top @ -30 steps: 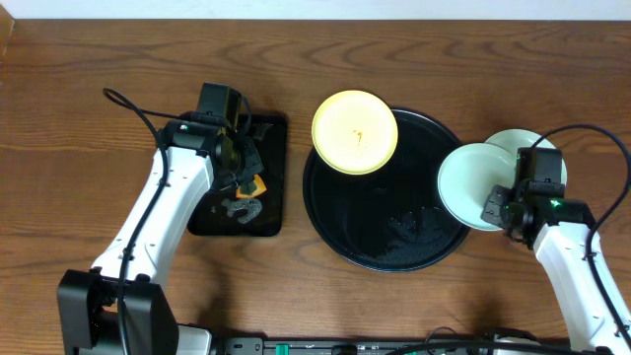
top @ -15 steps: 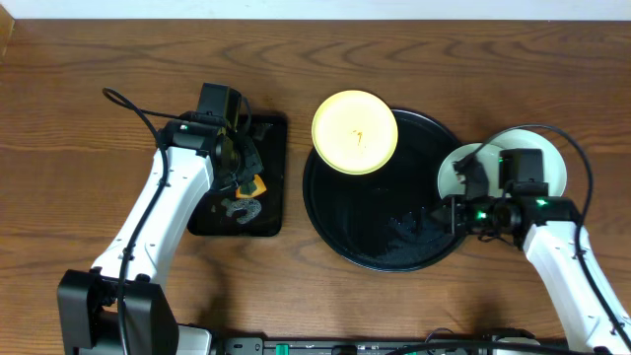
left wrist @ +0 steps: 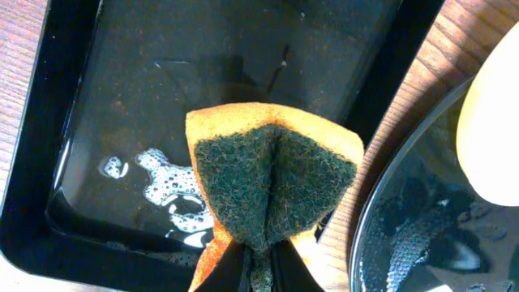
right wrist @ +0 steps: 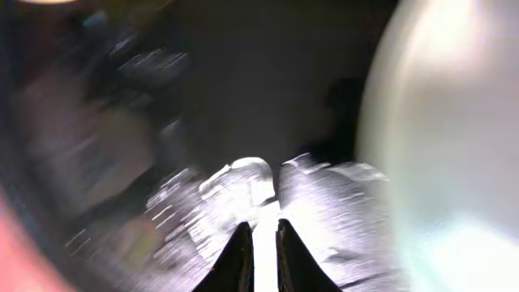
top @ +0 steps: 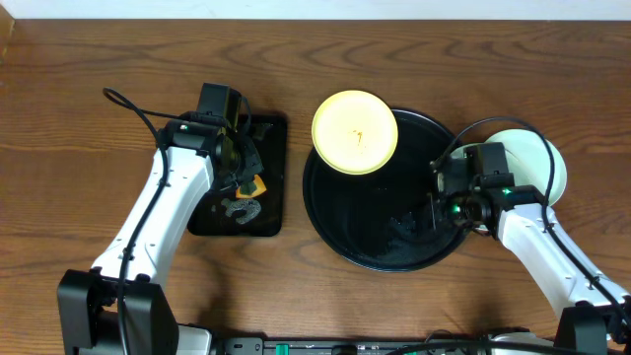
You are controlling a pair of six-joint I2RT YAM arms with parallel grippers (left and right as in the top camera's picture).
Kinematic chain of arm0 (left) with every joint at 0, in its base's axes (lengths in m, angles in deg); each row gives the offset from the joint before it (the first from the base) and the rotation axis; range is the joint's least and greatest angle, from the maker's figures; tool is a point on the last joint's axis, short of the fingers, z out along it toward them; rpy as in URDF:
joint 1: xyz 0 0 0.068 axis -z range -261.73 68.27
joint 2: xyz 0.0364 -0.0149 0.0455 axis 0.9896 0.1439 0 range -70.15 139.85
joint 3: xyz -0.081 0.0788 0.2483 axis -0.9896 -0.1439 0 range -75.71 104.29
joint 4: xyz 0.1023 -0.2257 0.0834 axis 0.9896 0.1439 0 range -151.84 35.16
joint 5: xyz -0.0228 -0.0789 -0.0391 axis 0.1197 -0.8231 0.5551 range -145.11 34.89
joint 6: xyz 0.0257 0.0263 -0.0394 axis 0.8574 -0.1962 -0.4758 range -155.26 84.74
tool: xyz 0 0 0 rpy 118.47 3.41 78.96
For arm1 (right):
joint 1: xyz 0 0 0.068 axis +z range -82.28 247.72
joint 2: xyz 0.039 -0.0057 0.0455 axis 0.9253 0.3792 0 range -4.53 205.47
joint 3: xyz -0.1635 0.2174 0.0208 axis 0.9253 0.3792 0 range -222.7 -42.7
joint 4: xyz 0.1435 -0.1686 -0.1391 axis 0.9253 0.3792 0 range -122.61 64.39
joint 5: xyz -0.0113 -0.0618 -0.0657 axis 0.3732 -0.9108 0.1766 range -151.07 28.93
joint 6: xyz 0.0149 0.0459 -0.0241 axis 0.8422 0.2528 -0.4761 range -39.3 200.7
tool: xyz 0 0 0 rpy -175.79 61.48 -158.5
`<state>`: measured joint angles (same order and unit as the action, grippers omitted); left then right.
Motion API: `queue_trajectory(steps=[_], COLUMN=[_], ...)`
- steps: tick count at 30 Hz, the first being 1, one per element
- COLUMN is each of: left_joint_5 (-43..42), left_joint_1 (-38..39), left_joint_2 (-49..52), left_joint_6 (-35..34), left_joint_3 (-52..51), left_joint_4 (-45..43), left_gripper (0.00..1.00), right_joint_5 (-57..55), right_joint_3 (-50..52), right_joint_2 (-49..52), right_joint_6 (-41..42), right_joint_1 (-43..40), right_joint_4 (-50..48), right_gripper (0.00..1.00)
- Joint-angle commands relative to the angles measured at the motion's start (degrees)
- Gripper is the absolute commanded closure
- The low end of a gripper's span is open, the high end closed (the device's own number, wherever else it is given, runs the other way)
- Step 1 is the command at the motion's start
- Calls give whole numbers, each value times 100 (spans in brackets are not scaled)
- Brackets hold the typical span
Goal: Clean dirty plates on tray and stack at the side
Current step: 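Release the plate and reach the right gripper to the yellow plate rim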
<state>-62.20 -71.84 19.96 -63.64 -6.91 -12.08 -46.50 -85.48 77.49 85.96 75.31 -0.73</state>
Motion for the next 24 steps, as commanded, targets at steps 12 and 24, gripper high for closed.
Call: queue_trajectory(steps=[12,24], left_joint_5=[72,74], left_joint_1=[-22,-22], left_joint_2=[-72,-72], left_joint_6=[92,92], left_joint_3=[-31,-31], left_joint_4=[81,76], left_gripper=[92,92], right_joint_5=[-1930,920], right_joint_3=[-50,-367], right_joint_2=[-52,-225], right_joint_6=[636,87], right_joint_1=[55,236], right_joint_4=[-778,-1196], right_gripper=[86,69])
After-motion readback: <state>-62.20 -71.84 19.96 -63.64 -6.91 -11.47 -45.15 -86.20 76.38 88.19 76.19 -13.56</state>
